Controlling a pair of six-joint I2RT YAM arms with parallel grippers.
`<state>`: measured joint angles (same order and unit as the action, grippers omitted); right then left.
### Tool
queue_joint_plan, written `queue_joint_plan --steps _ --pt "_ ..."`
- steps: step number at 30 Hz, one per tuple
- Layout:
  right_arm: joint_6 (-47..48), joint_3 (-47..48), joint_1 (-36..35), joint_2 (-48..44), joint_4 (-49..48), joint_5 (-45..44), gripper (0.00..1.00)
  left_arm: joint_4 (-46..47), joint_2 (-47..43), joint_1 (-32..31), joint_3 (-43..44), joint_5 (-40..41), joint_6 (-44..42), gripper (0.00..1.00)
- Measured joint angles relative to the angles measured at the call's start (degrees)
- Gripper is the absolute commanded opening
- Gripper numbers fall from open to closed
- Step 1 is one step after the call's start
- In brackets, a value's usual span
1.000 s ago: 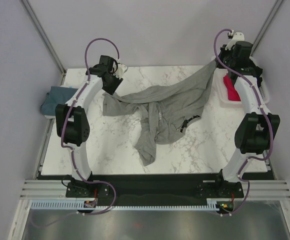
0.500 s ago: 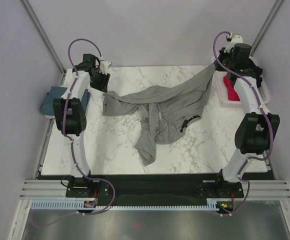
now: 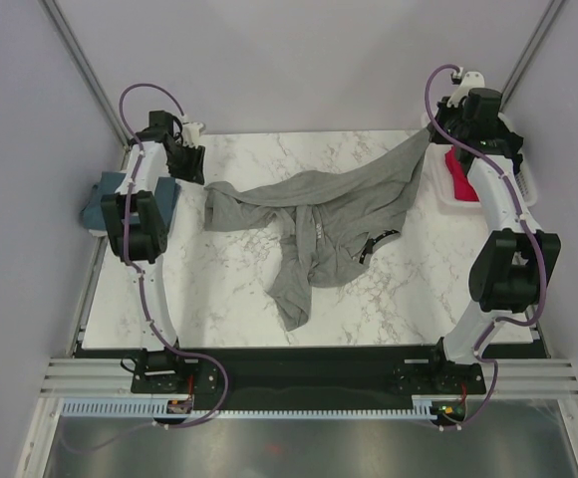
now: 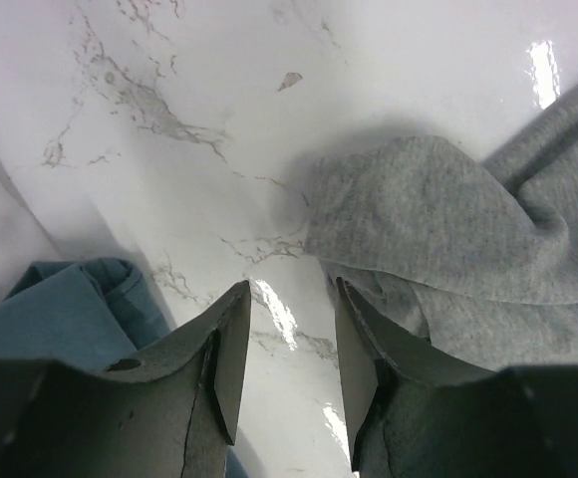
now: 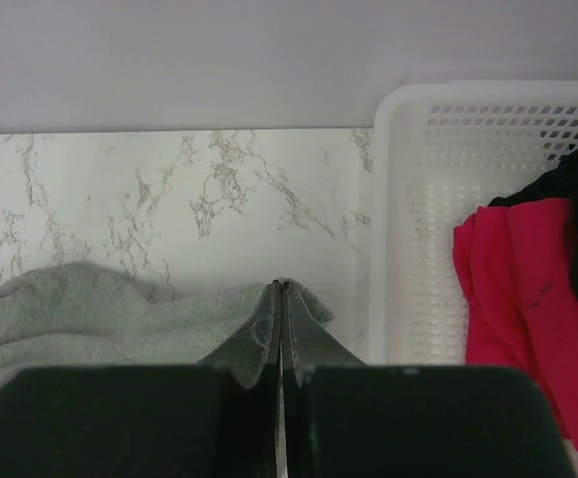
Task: Fold and stack the t-shirts
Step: Flatten the tshirt out
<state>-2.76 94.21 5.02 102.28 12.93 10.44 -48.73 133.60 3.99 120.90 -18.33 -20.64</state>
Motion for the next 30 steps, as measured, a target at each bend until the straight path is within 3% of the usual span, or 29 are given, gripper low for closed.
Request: queue_joint_plan --steps 19,30 --pt "2.7 -0.9 -0.6 -0.2 0.9 -1.6 0.00 0.0 5.2 0.9 2.1 -4.8 1.9 0.48" --pt "4.1 -0.9 -1.1 -0.2 0.9 -2.6 0.00 0.0 5.5 1.2 2.1 -8.9 4.6 0.61"
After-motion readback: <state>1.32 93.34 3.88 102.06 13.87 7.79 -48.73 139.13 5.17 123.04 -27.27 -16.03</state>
